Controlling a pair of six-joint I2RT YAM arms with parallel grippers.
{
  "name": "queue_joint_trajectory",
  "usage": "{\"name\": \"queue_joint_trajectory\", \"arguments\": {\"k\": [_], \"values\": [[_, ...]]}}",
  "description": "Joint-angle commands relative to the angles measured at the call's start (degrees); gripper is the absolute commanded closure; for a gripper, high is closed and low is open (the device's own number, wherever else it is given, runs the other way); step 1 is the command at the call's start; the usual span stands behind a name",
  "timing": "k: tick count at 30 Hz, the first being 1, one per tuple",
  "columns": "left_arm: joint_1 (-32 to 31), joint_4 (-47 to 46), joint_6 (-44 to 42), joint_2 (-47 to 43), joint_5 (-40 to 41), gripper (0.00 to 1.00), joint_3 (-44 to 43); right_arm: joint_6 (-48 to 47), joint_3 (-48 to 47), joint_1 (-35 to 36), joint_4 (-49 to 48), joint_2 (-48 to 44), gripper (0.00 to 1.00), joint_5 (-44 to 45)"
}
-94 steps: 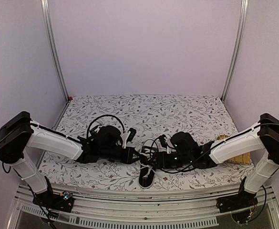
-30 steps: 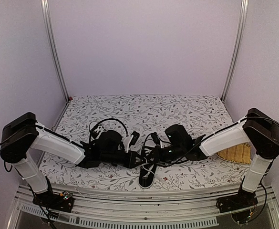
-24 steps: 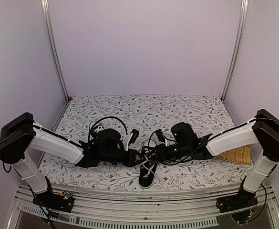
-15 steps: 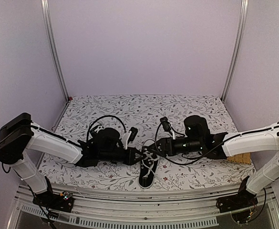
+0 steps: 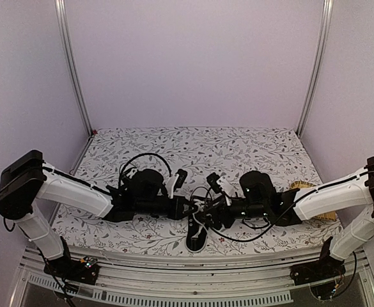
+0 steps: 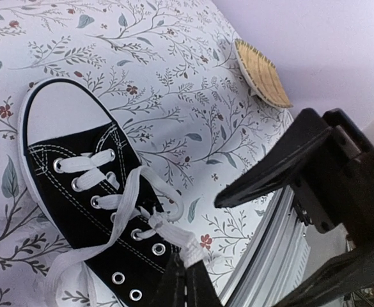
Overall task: Tie the shoes
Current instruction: Pick up the half-tied shoelace from the center of the board.
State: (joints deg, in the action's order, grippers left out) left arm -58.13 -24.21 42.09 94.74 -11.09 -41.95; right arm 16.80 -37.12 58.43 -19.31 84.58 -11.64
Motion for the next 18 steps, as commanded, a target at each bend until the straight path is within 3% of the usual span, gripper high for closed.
{"name": "queue_joint_trajectory", "arguments": {"k": [1,8,18], "values": [[-0.19,1.45,-0.29,1.06,-0.68,1.0,-2.02,-7.47,-2.9,0.88,-0.87,3.72,0.28,4.44],[-0.15,1.87,-0.43,1.36,-0.9,1.0,-2.64,-12.34,-4.97,1.96,-1.81,7.25,0.2,6.37],[0.15,2.15,-0.5,1.59,-0.69,1.0,-2.78,-15.01,-7.86,4.49,-1.61,11.05,0.2,12.02]]}}
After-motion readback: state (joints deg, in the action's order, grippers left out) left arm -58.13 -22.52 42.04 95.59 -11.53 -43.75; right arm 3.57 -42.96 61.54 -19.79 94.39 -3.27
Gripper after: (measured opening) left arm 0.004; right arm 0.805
